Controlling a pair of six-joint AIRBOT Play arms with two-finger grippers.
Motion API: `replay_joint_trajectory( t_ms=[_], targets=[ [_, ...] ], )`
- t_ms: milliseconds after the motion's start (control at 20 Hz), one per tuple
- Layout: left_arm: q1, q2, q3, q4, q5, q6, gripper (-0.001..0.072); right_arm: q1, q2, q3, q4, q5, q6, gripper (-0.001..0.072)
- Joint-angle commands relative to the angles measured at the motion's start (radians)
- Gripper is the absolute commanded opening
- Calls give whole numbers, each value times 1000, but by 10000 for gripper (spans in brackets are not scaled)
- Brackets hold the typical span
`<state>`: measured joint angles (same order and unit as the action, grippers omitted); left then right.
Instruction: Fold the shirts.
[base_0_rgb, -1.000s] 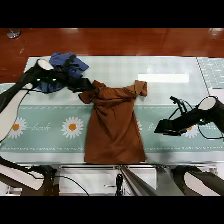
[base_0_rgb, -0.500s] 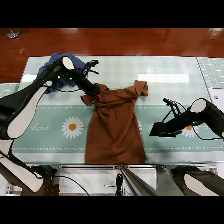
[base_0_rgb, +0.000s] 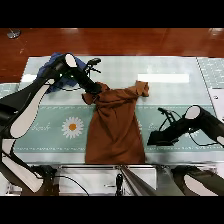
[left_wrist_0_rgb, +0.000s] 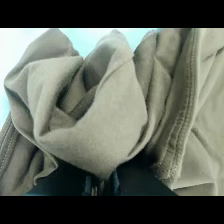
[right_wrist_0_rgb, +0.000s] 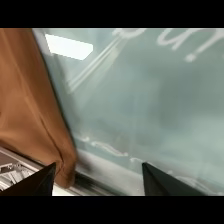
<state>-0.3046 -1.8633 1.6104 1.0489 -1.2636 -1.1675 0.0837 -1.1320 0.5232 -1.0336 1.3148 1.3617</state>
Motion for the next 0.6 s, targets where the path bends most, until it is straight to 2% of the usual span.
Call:
replay_joint_trajectory(
  t_ms=[0,200,350,400,450,500,550],
  targets=[
    [-1,0,4,-13,-1,-16,42,126,-9,-29,49,-33,-4,620],
    [-1,0,4,-63,-1,-16,42,285,-100,-23,137,-109,6,620],
    [-1,0,4,-92,3,-16,42,335,-124,3,192,-170,-6,619],
    [-1,0,4,-92,2,-16,42,338,-124,15,199,-190,-9,586],
    [-1,0,4,-92,2,-17,42,337,-124,24,215,-204,-20,422],
    [0,0,4,-93,2,-26,42,337,-124,31,226,-213,-40,159],
    [2,2,4,-92,2,-32,42,337,-124,40,228,-209,-47,27]
  ],
)
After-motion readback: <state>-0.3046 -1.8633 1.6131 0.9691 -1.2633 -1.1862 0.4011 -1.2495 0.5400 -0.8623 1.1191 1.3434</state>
